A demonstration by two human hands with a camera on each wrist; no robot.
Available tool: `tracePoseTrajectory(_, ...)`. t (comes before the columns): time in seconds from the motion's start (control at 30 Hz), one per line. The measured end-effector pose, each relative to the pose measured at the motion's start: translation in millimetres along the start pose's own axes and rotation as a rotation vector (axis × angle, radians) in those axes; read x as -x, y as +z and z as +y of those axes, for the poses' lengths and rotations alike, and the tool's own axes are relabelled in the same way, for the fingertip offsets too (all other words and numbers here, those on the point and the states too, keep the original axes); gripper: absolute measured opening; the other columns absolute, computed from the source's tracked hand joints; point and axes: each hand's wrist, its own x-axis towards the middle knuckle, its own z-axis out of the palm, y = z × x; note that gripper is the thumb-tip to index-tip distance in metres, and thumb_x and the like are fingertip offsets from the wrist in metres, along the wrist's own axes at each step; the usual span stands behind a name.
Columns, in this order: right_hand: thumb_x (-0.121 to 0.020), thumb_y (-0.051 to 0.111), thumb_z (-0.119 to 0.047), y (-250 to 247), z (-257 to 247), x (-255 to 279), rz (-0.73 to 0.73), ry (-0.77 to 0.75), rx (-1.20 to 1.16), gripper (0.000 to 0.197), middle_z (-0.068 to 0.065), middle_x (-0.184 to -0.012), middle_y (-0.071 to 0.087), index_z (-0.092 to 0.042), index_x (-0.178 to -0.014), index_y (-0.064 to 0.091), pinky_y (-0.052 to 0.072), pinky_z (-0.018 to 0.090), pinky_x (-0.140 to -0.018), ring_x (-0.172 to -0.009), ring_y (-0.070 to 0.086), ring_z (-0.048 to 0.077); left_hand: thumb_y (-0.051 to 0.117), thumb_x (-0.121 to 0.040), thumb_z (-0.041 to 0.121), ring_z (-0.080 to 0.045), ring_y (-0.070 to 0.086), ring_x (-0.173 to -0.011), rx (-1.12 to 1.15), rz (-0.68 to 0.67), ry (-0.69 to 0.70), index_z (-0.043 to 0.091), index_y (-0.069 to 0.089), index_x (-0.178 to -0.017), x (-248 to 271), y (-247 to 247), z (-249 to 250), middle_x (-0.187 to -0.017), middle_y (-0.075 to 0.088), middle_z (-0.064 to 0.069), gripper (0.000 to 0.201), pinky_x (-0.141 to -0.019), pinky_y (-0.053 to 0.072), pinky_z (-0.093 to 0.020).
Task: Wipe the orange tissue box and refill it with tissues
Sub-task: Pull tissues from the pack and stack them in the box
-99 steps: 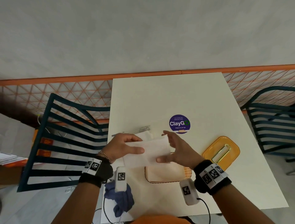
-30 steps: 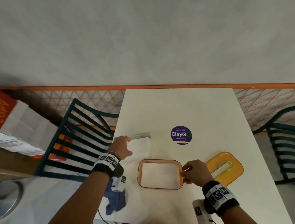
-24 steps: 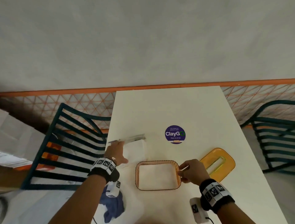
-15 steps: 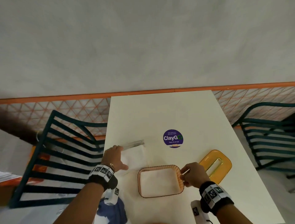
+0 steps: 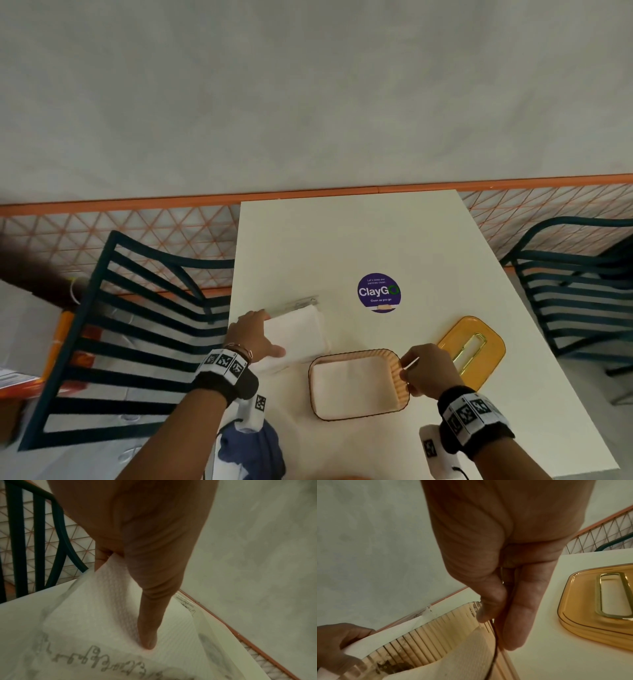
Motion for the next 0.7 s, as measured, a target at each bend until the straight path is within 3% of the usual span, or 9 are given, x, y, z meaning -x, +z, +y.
tracePoseTrajectory(0.27, -0.080, 0.072, 0.000, -1.2, -2.7, -2.3, -0.011, -0.010, 0.030, 0.014, 0.008, -0.075, 0.074, -0.013, -0.086, 0.072, 0.063, 0.030, -0.056, -0.051, 0.072, 0.015, 0.095, -0.051, 0.049, -0.018, 0.063, -0.113, 0.134, -0.057, -0.009, 0.022, 0.059, -0.131, 1.2, -1.4, -4.3, -0.128, 0.066, 0.003, 0.092, -0.100, 0.053, -0.038)
tracePoseTrajectory(0.43, -0.081, 0.072, 0.000, -1.9, -4.4, -1.4, -0.021, 0.001, 0.043, 0.014, 0.008, -0.074, 0.075, -0.012, -0.088, 0.072, 0.064, 0.031, -0.058, -0.054, 0.074, 0.016, 0.092, -0.058, 0.052, -0.022, 0.054, -0.124, -0.020, 0.082, 0.035, 0.023, 0.056, -0.137, 3.8, 2.3, 0.1, -0.133, 0.057, -0.001, 0.091, -0.106, 0.047, -0.040)
tracePoseTrajectory(0.7, -0.081, 0.071, 0.002, -2.3, -8.4, -0.4, -0.013, -0.009, 0.078, 0.016, 0.007, -0.070, 0.074, -0.012, -0.088, 0.071, 0.063, 0.029, -0.058, -0.054, 0.073, 0.015, 0.089, -0.060, 0.058, -0.021, 0.054, -0.122, -0.101, 0.076, 0.053, 0.030, 0.056, -0.131, 3.1, -1.1, 1.8, -0.130, 0.059, 0.004, 0.083, -0.108, 0.041, -0.042)
